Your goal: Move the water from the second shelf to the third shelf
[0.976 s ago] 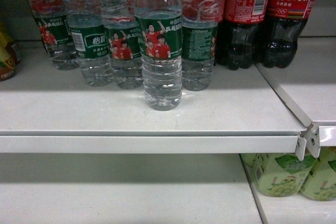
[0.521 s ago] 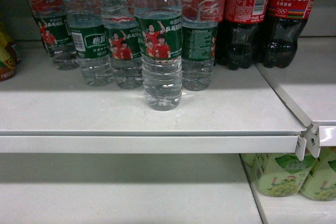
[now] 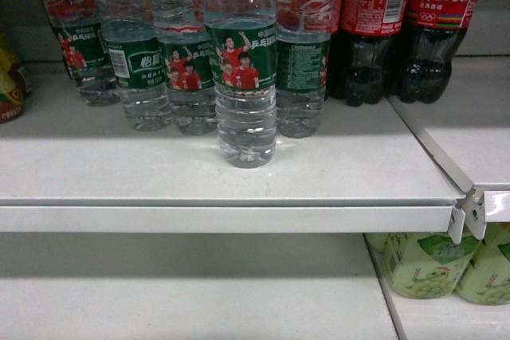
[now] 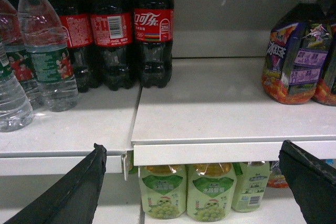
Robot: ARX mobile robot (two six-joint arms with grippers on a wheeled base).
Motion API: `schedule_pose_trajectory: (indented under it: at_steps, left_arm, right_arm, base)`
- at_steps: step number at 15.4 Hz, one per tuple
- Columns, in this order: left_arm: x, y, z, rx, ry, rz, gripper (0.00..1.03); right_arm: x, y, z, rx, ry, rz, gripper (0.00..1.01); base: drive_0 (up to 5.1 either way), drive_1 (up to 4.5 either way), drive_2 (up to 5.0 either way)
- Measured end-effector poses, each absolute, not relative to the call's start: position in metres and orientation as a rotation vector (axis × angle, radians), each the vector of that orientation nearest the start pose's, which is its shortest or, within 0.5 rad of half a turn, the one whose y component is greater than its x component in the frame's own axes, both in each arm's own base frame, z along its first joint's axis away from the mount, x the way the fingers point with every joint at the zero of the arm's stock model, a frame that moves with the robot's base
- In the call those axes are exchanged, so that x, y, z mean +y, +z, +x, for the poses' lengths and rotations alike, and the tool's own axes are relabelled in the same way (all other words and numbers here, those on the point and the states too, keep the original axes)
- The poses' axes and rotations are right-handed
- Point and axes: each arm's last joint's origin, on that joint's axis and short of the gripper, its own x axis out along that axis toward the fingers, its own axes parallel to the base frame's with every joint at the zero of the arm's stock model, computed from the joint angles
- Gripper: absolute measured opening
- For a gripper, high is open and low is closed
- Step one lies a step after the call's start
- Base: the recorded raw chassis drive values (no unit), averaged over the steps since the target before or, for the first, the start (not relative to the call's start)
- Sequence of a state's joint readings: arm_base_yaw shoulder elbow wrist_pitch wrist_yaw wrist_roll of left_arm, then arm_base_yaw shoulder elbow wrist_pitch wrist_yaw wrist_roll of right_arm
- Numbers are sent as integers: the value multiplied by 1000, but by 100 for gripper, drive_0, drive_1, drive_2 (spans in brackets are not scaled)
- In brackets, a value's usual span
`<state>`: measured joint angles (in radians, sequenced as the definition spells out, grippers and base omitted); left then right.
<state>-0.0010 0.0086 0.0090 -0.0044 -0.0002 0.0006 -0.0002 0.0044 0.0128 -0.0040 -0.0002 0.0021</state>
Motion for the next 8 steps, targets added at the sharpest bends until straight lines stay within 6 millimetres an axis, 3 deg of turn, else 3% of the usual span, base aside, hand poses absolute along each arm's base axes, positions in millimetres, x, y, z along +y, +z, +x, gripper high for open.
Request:
schedule_pose_trajectory:
  at_steps: [3, 5, 8]
  left_arm:
    - [0, 165, 98, 4, -1, 1, 98]
    - [0, 166, 98, 3, -1, 1, 98]
    - [0, 166, 98, 3, -1, 1, 98]
  right_arm:
    - [0, 167, 97, -4, 0, 2, 98]
    - [-2, 169, 106, 111, 98, 112, 98]
    - [-4, 221, 139, -14, 144, 146, 98]
  base:
    - [0, 0, 0]
    - [0, 0, 0]
    - [0, 0, 0]
